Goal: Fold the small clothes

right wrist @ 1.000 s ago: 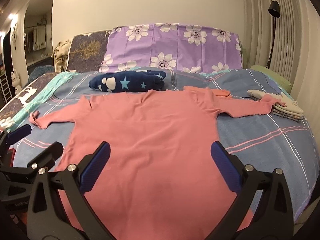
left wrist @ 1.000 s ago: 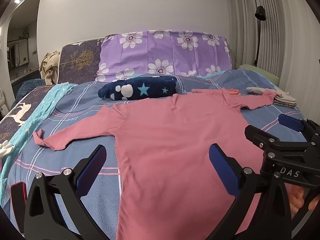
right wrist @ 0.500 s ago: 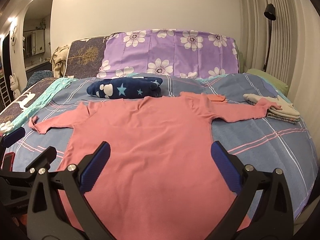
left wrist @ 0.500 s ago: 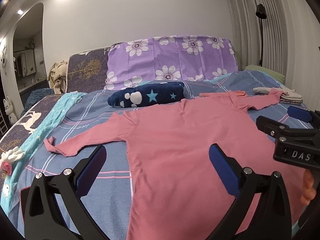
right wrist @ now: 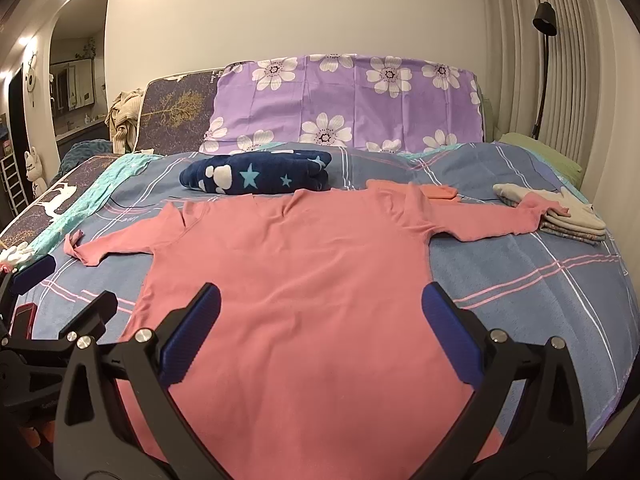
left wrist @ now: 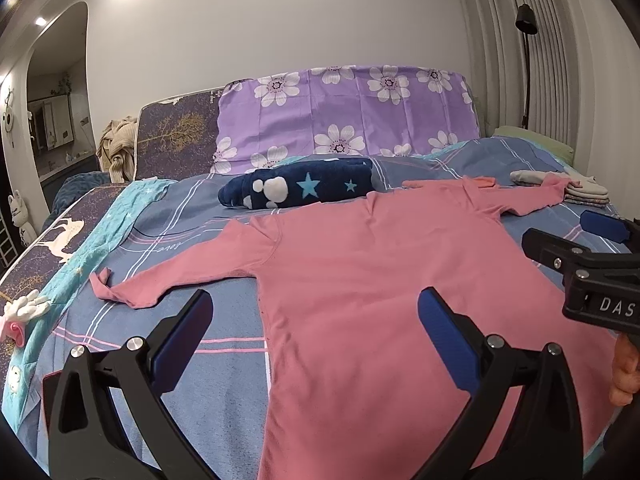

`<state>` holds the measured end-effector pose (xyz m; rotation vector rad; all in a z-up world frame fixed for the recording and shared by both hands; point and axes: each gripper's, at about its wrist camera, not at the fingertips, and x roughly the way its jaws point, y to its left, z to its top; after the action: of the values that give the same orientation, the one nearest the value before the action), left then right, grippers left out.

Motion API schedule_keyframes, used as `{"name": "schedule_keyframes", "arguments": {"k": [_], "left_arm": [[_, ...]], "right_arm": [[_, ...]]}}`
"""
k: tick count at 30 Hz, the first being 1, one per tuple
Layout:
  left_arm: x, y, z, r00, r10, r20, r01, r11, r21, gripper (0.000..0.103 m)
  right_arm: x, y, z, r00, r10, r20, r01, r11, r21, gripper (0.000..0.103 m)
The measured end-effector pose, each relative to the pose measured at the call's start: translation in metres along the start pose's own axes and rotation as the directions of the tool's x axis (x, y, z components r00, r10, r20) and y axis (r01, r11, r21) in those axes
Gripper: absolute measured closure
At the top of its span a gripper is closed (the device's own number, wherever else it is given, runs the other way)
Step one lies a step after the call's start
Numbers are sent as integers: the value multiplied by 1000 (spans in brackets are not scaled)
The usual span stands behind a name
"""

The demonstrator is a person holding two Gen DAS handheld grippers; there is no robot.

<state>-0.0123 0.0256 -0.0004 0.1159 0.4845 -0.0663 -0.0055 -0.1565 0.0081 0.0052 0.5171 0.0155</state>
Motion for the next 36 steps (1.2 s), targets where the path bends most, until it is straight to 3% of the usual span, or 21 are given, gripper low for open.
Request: {"name": "schedule_keyframes", "arguments": {"k": [19, 36], "left_arm": [[17, -3, -2, 999, -14, -32, 15, 1000, 6, 1], [37, 22, -8, 997, -4, -75, 0, 999, -52, 1]], "right_arm": [[21, -1, -3, 999, -4, -45, 4, 1000, -1, 2], [42, 6, -6, 996, -16, -93, 14, 1000, -20, 2]]}}
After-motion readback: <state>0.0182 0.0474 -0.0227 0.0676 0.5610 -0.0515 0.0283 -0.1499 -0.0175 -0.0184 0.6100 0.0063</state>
